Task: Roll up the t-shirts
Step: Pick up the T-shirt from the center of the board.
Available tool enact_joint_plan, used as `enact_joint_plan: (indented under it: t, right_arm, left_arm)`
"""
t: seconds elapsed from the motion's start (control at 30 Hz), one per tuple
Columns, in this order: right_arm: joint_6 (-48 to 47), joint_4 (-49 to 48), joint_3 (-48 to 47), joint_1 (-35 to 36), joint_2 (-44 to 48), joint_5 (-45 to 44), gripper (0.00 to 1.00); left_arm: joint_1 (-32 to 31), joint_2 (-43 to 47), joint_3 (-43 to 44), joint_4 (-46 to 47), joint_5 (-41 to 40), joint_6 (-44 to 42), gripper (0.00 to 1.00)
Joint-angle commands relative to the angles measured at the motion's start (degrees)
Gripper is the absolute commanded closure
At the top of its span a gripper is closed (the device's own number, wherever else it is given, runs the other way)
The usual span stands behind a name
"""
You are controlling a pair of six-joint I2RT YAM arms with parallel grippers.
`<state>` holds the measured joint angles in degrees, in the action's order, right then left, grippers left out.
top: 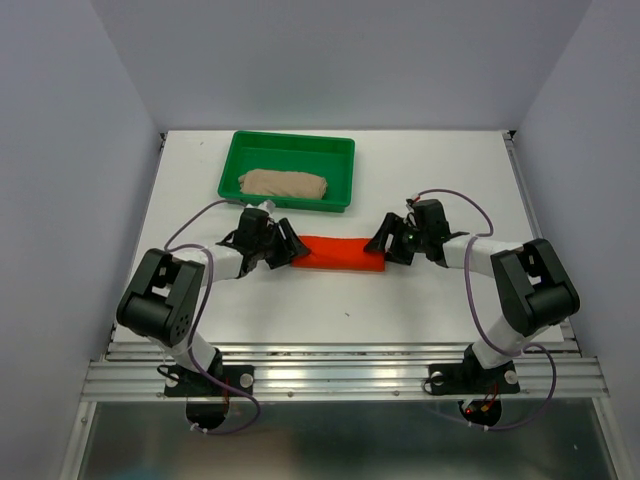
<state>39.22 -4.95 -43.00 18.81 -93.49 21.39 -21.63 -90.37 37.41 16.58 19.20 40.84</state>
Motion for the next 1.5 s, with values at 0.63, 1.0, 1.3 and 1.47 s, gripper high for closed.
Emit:
enact_joint_plan:
  t: [0.63,1.0,1.3,1.47]
  right_arm:
    - [-1.96,2.49,0.38,-0.18,-1.96,-2.4,0.24]
    - [-2.31,3.37,-0.5,-0.18,-1.87,-2.84,0.24]
    - [-2.31,3.63,-0.41,-0.18,-1.78,-2.84,0.24]
    - [-2.31,3.72,-0.33,-0.18,-1.87,-3.02,0.24]
  left_arm:
    - [-0.69,3.08,0.39,-4.71,0.05,-0.32,0.47]
    - [-0.7,4.77,2.49,-9.11,-8.13,-2.78,0.23]
    - [-0.78,-0.77,3.55,-2.78,-3.48,-1.82,0.21]
    - [-1.05,-3.5,4.08,-0.59,0.75,-1.29,0.33]
